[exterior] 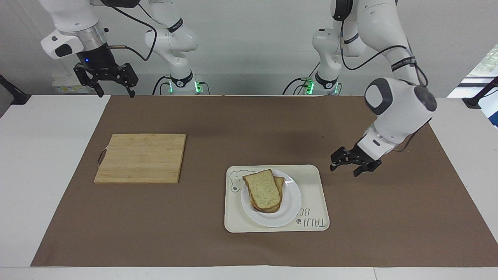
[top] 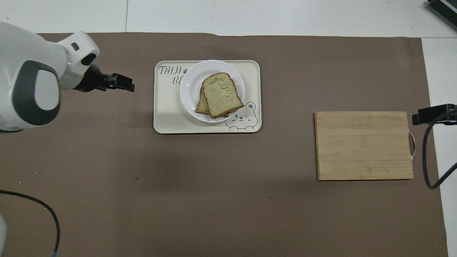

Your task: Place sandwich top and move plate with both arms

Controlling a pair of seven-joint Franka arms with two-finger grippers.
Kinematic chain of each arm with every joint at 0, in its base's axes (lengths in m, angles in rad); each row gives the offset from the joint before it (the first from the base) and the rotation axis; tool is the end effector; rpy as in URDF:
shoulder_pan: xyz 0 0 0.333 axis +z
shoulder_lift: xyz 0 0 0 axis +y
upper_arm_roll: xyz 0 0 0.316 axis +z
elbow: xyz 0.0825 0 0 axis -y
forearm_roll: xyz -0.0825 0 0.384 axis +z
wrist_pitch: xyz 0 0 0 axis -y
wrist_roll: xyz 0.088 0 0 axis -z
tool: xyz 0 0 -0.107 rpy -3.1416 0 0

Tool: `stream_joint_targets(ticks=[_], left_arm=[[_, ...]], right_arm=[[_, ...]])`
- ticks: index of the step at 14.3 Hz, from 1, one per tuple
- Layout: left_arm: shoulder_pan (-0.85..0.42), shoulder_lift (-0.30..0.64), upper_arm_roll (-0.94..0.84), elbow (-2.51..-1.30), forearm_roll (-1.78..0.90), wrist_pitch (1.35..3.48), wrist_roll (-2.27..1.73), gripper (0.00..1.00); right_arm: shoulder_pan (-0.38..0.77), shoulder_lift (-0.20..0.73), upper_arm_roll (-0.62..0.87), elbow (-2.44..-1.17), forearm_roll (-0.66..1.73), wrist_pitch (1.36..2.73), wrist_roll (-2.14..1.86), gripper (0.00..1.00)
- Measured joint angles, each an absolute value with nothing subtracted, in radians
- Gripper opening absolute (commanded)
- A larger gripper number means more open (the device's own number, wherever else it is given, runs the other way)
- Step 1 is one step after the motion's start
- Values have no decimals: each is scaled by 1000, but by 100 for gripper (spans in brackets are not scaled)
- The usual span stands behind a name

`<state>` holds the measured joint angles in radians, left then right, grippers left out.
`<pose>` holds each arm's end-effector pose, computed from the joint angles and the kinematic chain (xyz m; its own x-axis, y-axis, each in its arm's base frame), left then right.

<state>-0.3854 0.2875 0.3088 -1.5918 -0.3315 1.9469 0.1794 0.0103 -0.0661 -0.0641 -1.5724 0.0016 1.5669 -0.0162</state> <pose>0.6482 -0.0926 0.4833 0.9827 -0.1484 0.1110 -0.1693 -0.9624 0.2123 0.5329 -0.0298 0.6593 0.9975 -0.0376 0.0605 -0.0374 -0.9993 -0.0048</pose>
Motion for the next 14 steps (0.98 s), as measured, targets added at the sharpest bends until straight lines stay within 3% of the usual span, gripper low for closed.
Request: stream_joint_targets(ticks=[4, 14], left_arm=[[-380, 180, 355, -1558, -214, 1833, 179, 100], [-374, 128, 382, -1390, -98, 1564, 226, 100]], right_arm=[[10, -66, -64, -1572, 2, 1567, -16, 100], [10, -66, -64, -1572, 2, 1567, -16, 100]])
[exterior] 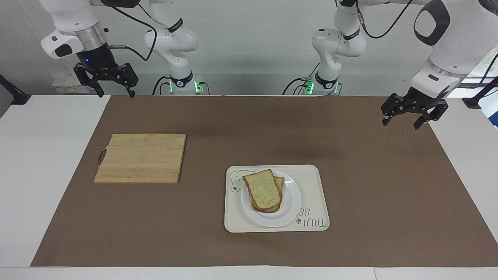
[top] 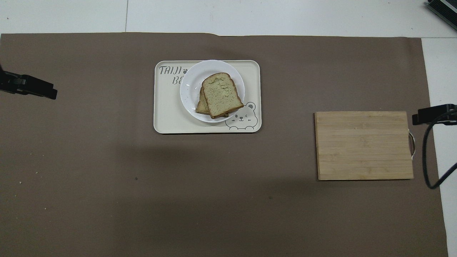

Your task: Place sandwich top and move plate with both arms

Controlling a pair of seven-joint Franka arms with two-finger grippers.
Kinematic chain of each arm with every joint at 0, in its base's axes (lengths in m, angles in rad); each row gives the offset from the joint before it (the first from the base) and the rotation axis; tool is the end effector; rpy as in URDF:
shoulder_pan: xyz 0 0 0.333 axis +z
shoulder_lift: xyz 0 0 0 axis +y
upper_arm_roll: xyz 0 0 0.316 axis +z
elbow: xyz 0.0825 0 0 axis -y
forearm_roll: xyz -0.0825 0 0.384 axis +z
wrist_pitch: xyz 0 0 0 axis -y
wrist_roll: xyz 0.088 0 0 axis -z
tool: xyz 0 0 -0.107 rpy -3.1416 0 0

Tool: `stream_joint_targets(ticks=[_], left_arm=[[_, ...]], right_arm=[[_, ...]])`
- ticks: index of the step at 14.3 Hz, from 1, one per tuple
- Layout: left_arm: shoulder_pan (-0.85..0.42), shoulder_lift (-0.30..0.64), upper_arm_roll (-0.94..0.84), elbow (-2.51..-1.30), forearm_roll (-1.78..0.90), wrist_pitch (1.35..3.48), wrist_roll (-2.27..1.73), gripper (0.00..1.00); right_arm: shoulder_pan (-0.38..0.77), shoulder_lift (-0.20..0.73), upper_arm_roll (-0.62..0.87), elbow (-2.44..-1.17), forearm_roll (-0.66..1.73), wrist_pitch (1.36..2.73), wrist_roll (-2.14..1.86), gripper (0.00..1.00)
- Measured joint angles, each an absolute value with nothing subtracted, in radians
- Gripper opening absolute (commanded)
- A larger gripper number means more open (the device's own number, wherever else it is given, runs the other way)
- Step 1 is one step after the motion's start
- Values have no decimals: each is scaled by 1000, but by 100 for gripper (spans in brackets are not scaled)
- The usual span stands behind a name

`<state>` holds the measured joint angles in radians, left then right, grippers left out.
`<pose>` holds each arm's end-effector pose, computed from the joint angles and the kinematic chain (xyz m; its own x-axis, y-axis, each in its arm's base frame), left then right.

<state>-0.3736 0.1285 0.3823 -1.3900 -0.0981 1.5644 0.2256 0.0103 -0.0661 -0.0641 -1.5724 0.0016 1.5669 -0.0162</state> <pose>0.5916 -0.0218 0.6405 0.9731 -0.2209 0.0648 -0.2235 -0.9740 0.0365 0.5329 -0.0298 0.6593 0.9975 -0.0376 0.0605 -0.0374 -0.9993 -0.0048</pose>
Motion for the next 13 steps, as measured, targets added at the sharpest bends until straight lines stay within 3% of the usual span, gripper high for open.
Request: stream_joint_targets(ticks=[5, 11, 13], left_arm=[[-355, 16, 404, -1389, -95, 1489, 278, 100], [-347, 10, 401, -1393, -95, 1479, 280, 100], [-289, 10, 356, -1393, -95, 1472, 282, 100]], right_arm=[[10, -66, -64, -1572, 2, 1567, -16, 100], [10, -66, -64, -1572, 2, 1567, -16, 100], [10, -66, -64, -1572, 2, 1567, -16, 100]])
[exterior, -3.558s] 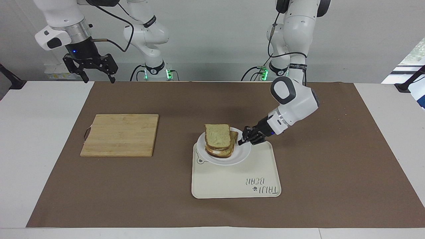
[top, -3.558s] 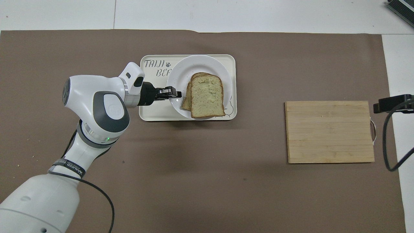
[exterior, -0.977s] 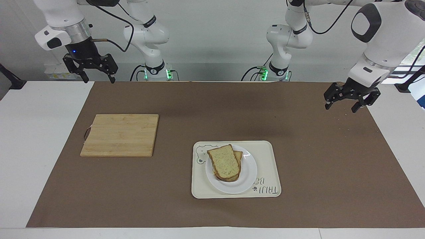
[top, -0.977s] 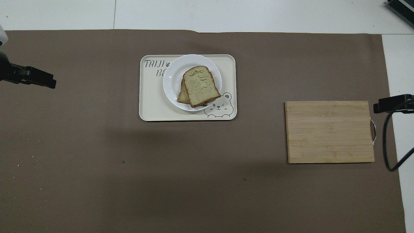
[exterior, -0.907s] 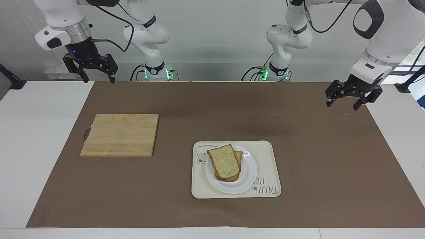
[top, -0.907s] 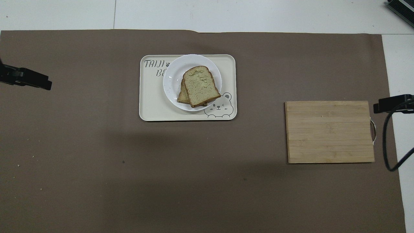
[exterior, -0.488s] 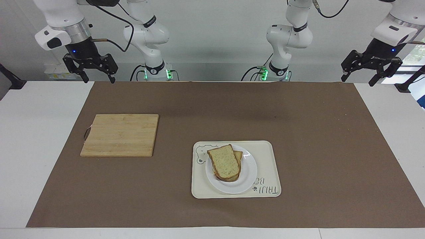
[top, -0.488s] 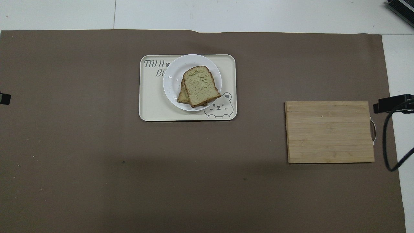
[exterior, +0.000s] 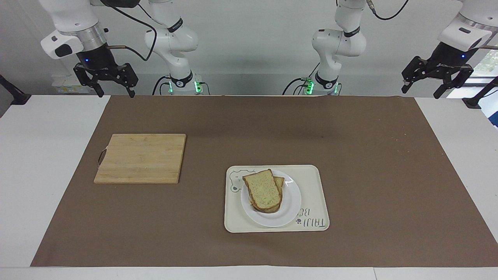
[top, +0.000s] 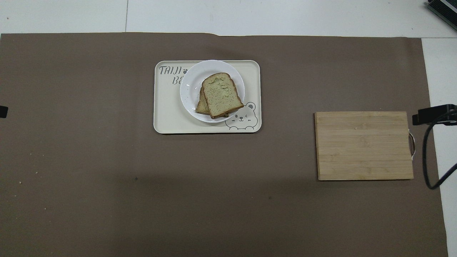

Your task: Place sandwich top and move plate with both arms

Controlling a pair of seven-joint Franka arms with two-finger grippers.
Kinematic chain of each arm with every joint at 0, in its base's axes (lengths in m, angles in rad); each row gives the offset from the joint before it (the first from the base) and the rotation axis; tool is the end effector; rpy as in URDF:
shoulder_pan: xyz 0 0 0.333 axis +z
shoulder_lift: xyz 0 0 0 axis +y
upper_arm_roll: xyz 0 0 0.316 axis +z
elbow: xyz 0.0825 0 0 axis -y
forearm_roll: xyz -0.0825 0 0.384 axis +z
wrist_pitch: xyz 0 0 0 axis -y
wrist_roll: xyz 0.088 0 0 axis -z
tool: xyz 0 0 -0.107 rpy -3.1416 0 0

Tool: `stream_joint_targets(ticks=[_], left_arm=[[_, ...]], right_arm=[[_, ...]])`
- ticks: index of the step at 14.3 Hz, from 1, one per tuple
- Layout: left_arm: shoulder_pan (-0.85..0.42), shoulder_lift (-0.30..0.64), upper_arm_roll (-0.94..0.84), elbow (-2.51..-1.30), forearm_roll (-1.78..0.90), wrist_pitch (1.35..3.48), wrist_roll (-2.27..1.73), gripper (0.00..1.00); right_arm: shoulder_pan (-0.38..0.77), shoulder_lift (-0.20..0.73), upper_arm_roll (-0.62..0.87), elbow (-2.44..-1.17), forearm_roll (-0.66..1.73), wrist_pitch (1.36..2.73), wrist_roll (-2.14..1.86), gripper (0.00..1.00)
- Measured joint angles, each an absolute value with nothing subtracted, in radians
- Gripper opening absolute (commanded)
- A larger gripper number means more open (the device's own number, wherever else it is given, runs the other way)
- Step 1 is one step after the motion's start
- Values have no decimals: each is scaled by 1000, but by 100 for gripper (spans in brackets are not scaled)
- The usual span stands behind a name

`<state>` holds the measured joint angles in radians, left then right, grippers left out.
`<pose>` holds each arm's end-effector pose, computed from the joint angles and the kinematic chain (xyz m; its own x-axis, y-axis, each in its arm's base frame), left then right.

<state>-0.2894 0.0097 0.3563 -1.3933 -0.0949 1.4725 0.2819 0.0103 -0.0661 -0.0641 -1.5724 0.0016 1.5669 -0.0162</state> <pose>0.5449 0.0243 0.6938 0.9707 -0.2218 0.0927 -0.2283 -0.9713 0.0669 0.5329 -0.0298 0.6593 0.9975 -0.0376 0.0605 -0.0374 -0.9993 -0.0048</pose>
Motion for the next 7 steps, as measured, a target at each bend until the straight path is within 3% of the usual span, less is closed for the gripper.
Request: stream_joint_targets(ticks=[3, 7], left_arm=[[-165, 9, 234, -1393, -95, 1451, 283, 100], [-143, 9, 209, -1393, -95, 1448, 283, 100]], right_arm=[[10, -66, -64, -1572, 2, 1567, -16, 100], [10, -66, -64, -1572, 2, 1567, -16, 100]])
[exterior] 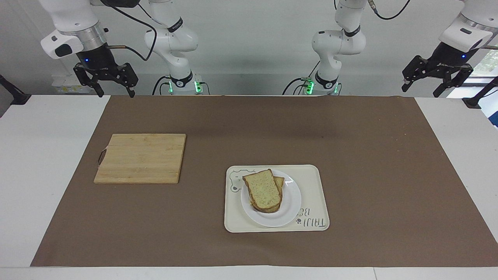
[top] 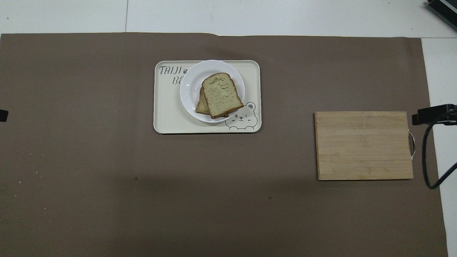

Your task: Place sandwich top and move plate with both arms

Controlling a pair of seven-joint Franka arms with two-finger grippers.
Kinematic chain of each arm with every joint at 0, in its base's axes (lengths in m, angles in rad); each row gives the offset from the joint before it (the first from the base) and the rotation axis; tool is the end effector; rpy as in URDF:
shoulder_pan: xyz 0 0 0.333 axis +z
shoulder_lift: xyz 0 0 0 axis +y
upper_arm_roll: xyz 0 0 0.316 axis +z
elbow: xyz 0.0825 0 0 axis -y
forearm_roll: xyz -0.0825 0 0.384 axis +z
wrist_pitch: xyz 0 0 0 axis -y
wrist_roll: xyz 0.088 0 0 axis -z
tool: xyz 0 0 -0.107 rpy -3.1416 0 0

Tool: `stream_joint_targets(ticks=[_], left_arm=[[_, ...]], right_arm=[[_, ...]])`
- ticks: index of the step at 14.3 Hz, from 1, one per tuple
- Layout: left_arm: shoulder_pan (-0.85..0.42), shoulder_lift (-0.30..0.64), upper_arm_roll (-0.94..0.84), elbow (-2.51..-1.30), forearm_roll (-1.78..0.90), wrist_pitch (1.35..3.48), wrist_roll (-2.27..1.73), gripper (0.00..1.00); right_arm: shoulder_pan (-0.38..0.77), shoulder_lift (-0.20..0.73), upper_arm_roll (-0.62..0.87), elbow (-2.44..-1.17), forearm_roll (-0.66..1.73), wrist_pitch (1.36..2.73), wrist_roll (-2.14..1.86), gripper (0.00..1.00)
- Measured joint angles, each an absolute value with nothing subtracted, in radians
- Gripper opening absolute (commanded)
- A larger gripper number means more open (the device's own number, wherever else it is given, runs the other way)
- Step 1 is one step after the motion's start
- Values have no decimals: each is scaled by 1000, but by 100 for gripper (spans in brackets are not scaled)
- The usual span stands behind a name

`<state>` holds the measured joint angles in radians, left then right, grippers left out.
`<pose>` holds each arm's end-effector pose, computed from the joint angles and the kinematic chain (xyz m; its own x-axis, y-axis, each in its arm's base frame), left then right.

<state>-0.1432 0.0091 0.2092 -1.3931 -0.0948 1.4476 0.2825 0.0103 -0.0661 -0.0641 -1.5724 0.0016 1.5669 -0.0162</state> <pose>0.5423 0.0241 0.6917 0.9718 -0.2252 0.0698 -0.2302 -0.9702 0.0750 0.5329 -0.0298 0.6593 0.9975 -0.0376 0.0605 -0.0374 -0.9993 -0.0048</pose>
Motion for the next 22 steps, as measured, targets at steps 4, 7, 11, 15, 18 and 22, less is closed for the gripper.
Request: stream_joint_targets(ticks=[4, 7, 11, 15, 18, 22], left_arm=[[-141, 9, 206, -1393, -58, 1446, 282, 100], [-141, 9, 197, -1393, -20, 1446, 279, 100], [-136, 7, 211, -1393, -11, 1444, 226, 100], [-135, -18, 213, -1425, -10, 1426, 189, 100], [-135, -57, 212, -1477, -10, 1400, 172, 100], [-135, -90, 199, -1529, -10, 1395, 170, 100]], right_arm=[[10, -66, -64, -1572, 2, 1567, -16, 100], [10, -66, -64, -1572, 2, 1567, -16, 100], [10, -66, -64, -1572, 2, 1567, -16, 100], [10, -66, -64, -1572, 2, 1567, -16, 100], [10, -66, -64, -1572, 2, 1567, -16, 100], [10, -66, -64, -1572, 2, 1567, -16, 100]])
